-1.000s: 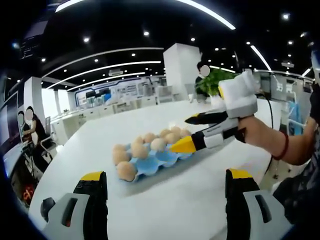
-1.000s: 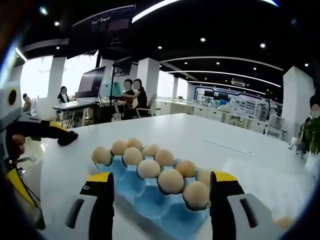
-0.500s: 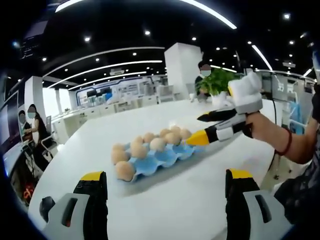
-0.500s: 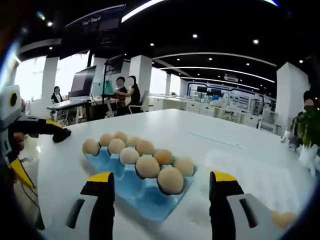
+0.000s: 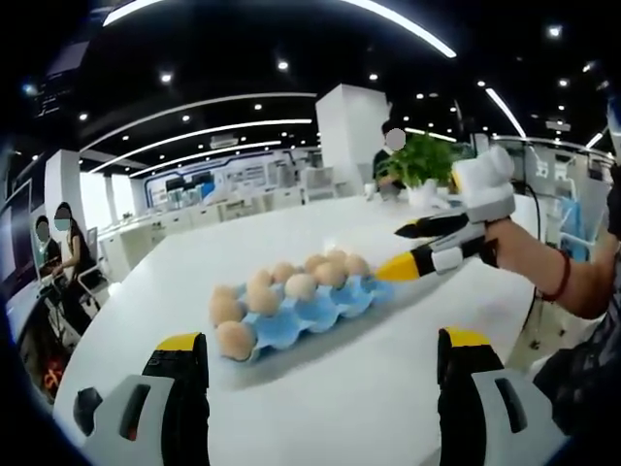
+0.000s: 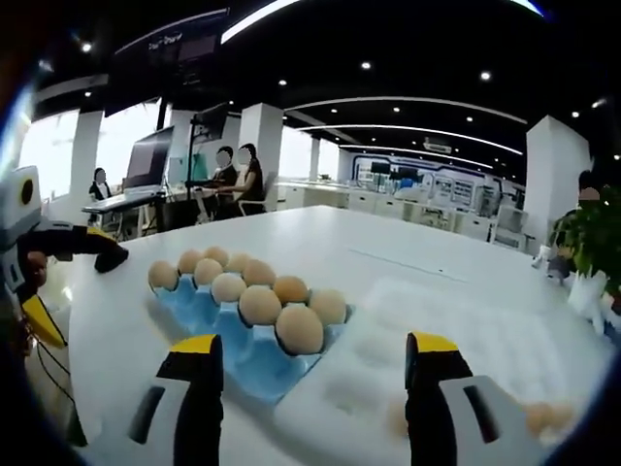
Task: Place the egg into an empty slot of the egg tray after lifting it from the table, then release the egg inside the slot.
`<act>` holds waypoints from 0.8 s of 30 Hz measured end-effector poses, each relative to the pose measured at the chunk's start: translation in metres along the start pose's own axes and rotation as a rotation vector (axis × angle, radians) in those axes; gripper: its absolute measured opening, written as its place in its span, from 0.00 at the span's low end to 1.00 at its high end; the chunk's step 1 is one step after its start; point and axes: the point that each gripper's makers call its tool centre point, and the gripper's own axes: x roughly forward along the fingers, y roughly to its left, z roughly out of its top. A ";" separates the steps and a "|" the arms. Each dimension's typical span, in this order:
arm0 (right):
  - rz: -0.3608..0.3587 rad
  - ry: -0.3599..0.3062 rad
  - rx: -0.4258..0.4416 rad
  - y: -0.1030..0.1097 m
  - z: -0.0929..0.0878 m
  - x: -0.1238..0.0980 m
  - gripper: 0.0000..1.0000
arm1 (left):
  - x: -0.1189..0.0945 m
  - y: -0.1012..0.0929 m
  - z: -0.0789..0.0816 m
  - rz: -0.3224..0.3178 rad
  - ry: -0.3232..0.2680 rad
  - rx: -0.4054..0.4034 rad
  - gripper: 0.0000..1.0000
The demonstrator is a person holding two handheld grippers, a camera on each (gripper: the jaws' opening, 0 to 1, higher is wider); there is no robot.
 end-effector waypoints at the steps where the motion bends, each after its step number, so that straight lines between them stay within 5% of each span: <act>1: -0.007 0.000 -0.002 -0.002 -0.001 -0.002 0.80 | 0.000 -0.001 0.001 -0.001 -0.002 0.000 1.00; 16: -0.043 -0.061 0.030 -0.028 0.000 -0.026 0.78 | 0.002 -0.001 0.003 -0.002 -0.009 -0.009 1.00; 24: -0.051 -0.035 0.037 -0.039 -0.009 -0.033 0.78 | 0.005 -0.005 0.002 0.004 -0.002 -0.016 1.00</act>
